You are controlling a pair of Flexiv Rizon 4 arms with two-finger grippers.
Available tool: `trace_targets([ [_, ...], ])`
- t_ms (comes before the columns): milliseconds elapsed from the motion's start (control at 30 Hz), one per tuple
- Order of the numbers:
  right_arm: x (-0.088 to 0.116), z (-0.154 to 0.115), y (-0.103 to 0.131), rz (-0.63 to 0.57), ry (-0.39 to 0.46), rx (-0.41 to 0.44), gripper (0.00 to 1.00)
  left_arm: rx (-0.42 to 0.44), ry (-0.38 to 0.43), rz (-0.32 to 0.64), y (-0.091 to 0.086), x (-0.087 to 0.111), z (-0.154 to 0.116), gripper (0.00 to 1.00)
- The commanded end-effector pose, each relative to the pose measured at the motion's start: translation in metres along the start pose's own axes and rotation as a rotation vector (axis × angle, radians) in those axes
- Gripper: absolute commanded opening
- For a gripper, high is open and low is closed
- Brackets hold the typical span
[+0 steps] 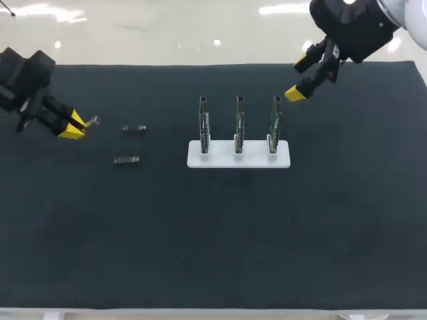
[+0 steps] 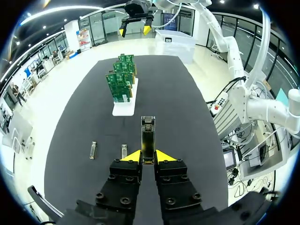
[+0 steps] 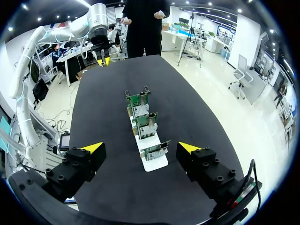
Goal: Pick up the optical module with the left hand, and insert it into the network port with the right hand.
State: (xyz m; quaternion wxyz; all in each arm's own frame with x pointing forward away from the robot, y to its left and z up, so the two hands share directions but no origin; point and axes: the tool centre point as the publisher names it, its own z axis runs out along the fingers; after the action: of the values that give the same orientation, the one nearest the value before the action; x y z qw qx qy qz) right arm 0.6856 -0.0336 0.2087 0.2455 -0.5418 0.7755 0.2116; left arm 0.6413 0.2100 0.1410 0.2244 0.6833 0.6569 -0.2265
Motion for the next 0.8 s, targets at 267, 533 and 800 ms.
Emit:
trace_targets([
  [267,0.000,0.000,0.001,0.000,-0.001,0.001,1.00,-0.076,-0.352,0.168,0.011,-0.034,0.004,0.00],
  [533,0.000,0.000,0.001,0.000,-0.001,0.001,1.00,-0.029,-0.555,0.222,0.025,-0.064,0.018,0.00],
  [800,0.000,0.000,0.001,0.000,-0.001,0.001,1.00,-0.033,-0.642,0.213,0.039,-0.096,0.042,0.00],
])
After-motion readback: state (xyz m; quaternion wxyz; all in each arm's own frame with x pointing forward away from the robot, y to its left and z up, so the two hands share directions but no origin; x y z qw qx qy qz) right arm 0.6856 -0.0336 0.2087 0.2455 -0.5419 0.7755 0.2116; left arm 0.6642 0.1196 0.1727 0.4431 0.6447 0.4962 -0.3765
